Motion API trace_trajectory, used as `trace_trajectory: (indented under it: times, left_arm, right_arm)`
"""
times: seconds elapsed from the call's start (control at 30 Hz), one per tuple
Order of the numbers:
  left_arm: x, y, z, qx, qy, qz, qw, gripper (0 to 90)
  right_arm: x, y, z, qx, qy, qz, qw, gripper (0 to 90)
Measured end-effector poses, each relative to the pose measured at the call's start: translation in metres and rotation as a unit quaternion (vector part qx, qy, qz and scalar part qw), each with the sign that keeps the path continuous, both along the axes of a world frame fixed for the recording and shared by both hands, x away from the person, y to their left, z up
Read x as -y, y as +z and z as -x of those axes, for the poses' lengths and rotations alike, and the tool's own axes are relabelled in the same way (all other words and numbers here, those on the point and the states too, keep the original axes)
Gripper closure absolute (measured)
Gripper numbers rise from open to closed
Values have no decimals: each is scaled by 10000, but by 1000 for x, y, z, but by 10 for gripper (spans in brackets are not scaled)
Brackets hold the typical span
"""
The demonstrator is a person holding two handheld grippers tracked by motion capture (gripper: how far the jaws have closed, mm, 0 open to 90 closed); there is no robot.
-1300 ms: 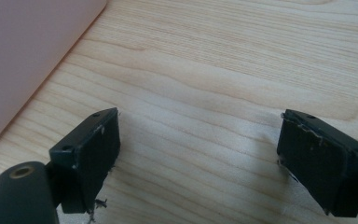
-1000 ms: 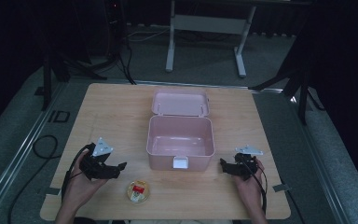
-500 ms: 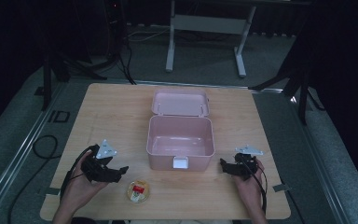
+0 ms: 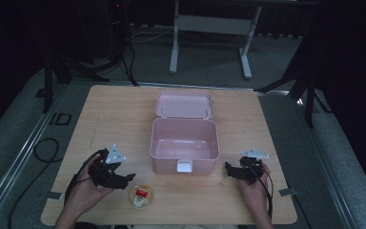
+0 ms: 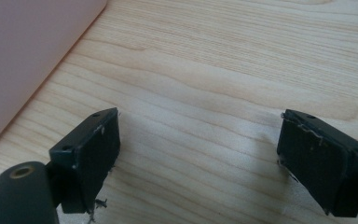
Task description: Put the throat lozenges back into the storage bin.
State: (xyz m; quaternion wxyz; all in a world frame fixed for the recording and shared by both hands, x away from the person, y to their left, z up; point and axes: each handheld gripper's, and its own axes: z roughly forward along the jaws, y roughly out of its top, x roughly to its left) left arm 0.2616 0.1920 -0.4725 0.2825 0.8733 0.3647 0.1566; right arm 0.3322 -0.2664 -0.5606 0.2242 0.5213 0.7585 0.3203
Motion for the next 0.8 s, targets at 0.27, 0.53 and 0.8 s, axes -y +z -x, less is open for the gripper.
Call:
trace_trajectory:
  times: [0.27, 0.53, 0.8]
  left_arm:
    - [4, 0, 3, -41, -113, -64, 9999, 252]
    - [9, 2, 5, -95, -250, -127, 9996, 249]
    - [13, 2, 7, -112, -343, -146, 9992, 250]
  right_arm:
    - [0, 0, 0, 2, 2, 2, 10000, 130]
    - [0, 0, 0, 2, 0, 1, 10000, 130]
    - [0, 0, 0, 0, 2, 2, 10000, 130]
